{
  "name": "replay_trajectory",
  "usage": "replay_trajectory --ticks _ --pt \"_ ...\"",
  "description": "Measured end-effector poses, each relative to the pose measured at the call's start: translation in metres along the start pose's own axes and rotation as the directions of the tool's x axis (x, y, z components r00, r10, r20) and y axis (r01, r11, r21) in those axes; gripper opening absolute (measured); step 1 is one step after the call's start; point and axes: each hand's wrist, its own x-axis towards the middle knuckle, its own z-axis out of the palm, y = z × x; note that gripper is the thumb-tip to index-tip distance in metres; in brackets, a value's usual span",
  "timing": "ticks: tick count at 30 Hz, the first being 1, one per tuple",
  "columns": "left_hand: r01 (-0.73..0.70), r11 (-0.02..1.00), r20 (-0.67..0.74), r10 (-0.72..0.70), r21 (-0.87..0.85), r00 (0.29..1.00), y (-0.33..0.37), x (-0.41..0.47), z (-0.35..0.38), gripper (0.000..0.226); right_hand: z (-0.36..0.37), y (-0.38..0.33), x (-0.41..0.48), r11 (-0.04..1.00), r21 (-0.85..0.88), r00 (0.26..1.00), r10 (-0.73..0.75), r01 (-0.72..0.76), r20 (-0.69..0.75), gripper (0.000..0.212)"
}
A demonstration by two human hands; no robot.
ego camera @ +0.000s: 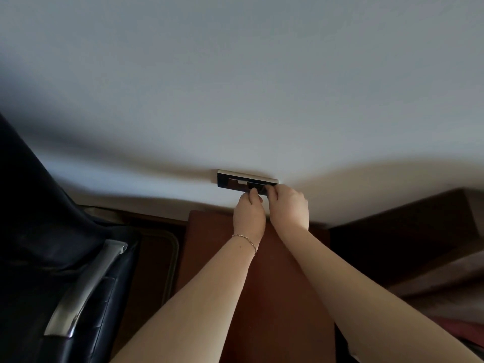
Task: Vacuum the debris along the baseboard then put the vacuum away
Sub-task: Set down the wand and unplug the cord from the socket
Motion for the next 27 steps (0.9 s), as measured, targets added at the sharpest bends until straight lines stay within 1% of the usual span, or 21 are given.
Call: replay_trajectory --ticks 4,5,7,10,12,14,16,19,22,23,24,27 --pt "0.041 0.990 0.022 -0.045 0.139 0.999 -0.050 -0.035 -0.007 0.034 0.000 0.001 -0.002 1.000 -0.023 0.999 -0.021 0.020 -0.037 0.040" --pt "0.024 0.987 0.040 -0.030 0.157 0.999 -0.058 -0.040 -0.011 0.035 0.000 0.002 -0.003 0.999 -0.018 0.999 -0.028 0.027 -0.038 0.040" --pt "-0.036 0.988 0.059 0.027 0.151 0.998 -0.056 -0.033 -0.015 0.035 -0.002 0.003 -0.002 0.999 0.028 0.999 -0.023 0.023 -0.022 0.038" --pt "-0.060 0.997 0.037 0.058 0.056 0.998 -0.036 -0.018 -0.019 0.034 -0.002 0.008 -0.007 0.987 0.161 1.000 0.008 -0.012 0.029 0.031" --pt "-0.062 0.998 0.042 0.062 0.001 0.997 -0.031 -0.018 -0.022 0.033 0.000 0.012 -0.016 0.974 0.222 0.995 0.027 -0.048 0.096 0.027" --pt "-0.047 0.998 0.039 0.049 -0.049 0.998 -0.028 -0.023 -0.025 0.032 0.003 0.012 -0.032 0.949 0.292 0.982 0.072 -0.123 0.177 0.028" --pt "-0.029 0.995 0.030 0.032 -0.092 0.999 -0.024 -0.029 -0.030 0.032 0.008 0.010 -0.054 0.917 0.356 0.953 0.072 -0.180 0.294 0.028" --pt "-0.021 0.992 0.001 0.021 -0.123 1.000 -0.019 -0.035 -0.043 0.033 0.016 0.003 -0.093 0.865 0.420 0.868 0.033 -0.273 0.496 0.037" --pt "-0.016 0.986 -0.002 0.016 -0.168 1.000 -0.008 -0.043 -0.058 0.033 0.022 -0.006 -0.126 0.795 0.440 0.755 0.034 -0.417 0.655 0.033" --pt "-0.019 0.985 -0.001 0.019 -0.173 1.000 -0.002 -0.047 -0.064 0.033 0.023 -0.009 -0.135 0.772 0.450 0.733 0.030 -0.448 0.679 0.030" --pt "-0.023 0.982 -0.001 0.023 -0.188 1.000 0.004 -0.052 -0.069 0.032 0.022 -0.012 -0.142 0.755 0.466 0.727 0.019 -0.460 0.686 0.027" --pt "-0.055 0.979 -0.003 0.055 -0.196 0.998 0.015 -0.064 -0.082 0.031 0.021 -0.023 -0.160 0.760 0.513 0.757 -0.044 -0.398 0.652 0.020"
